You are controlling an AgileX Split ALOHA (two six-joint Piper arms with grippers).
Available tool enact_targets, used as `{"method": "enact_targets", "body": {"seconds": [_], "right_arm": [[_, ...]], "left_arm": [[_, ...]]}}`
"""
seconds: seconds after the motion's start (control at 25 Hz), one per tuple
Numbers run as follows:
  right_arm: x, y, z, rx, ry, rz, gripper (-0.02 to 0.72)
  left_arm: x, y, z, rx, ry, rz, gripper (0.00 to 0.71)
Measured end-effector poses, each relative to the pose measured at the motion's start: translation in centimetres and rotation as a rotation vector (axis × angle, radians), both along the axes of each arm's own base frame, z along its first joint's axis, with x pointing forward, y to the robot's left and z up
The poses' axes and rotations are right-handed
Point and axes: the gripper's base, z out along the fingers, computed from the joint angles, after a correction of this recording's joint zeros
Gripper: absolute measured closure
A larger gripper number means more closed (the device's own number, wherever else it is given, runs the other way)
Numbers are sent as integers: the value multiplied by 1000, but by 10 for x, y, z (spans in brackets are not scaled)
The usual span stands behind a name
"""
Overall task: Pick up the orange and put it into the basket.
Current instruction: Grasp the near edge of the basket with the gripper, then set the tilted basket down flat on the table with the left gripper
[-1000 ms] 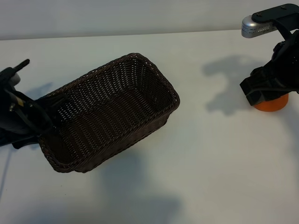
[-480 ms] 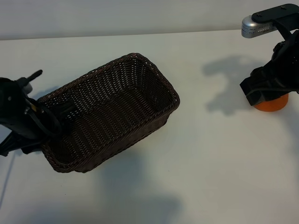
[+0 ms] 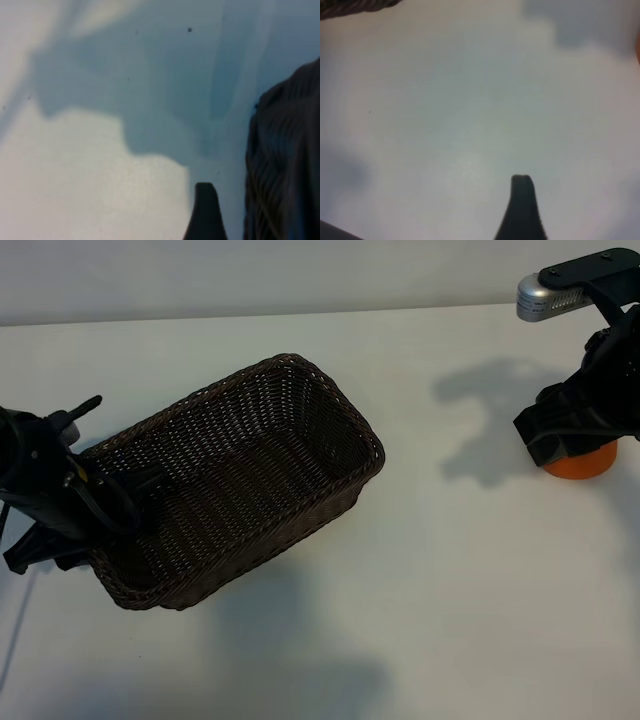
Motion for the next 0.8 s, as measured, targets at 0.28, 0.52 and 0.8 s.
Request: {"method": "enact_targets", "body": {"seconds": [0.28,0.52,0.8], "right_arm": [[0,0,0,0,0,0,168],[0,0,0,-1,1,0,168],[0,0,0,-1,1,1,168]], "left_arm": [[1,0,0,-5,-4,11,301],[1,0,0,-2,-5,-7,307],[1,-1,0,-10,-14,-33,307]]}}
